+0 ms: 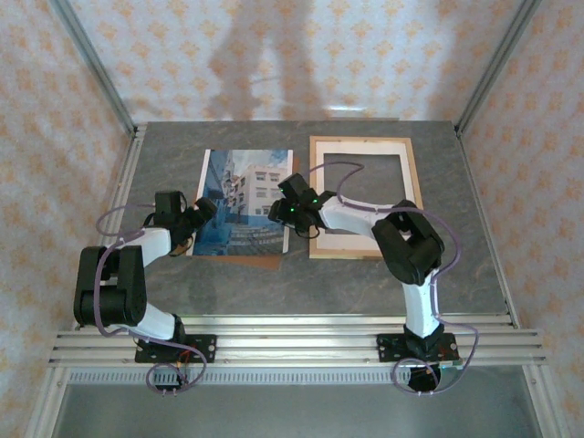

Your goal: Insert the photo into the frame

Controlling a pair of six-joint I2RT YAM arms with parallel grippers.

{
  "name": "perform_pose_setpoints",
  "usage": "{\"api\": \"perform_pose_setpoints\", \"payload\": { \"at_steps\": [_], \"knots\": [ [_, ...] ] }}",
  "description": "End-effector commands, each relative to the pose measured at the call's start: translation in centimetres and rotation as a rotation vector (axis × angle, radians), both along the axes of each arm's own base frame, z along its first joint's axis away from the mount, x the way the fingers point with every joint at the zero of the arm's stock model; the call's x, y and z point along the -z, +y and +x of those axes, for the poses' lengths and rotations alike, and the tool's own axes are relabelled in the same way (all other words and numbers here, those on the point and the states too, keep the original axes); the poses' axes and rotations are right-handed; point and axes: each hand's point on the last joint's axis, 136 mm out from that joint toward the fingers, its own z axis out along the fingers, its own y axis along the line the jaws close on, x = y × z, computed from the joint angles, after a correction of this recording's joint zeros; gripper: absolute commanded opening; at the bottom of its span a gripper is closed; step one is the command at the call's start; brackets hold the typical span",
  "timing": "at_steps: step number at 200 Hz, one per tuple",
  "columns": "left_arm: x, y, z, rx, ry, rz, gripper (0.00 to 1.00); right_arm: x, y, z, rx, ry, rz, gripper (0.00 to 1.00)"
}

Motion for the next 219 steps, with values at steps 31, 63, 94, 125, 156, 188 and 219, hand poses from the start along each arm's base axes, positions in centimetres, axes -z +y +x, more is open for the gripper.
{"api": "perform_pose_setpoints", "payload": {
  "at_steps": [31,63,94,125,156,188,219],
  "knots": [
    [1.3,-0.4,-1.6,-0.002,0.065,-0.040,1.00,-1.4,0.3,0.5,0.056,0.021,0.077,0.36],
    [0.0,-0.7,-1.3,0.012,0.038,-0.039,1.00,-1.9,0.3,0.7,0.056,0.011,0.092,0.21],
    [-1.6,-1.0,-1.3,0.046,0.028,0.011,1.00,-2.8,-0.1,1.0,0.049,-0.017,0.078,0.12],
    [-3.6,-2.1,-1.4,0.114,0.020,0.103,1.00,-2.7,-0.4,1.3,0.041,-0.012,0.060,0.03],
    [-5.6,-3.9,-1.9,0.200,0.010,0.225,1.00,-2.6,-0.4,1.3,0.031,-0.010,0.064,0.00],
    [-5.5,-6.3,-3.2,0.319,0.009,0.319,1.00,-2.7,-1.0,1.6,0.005,-0.027,0.015,0.00],
    [-3.1,-5.9,-3.9,0.285,0.049,0.313,1.00,-1.2,-1.4,0.8,-0.021,0.019,-0.027,0.12]
  ]
}}
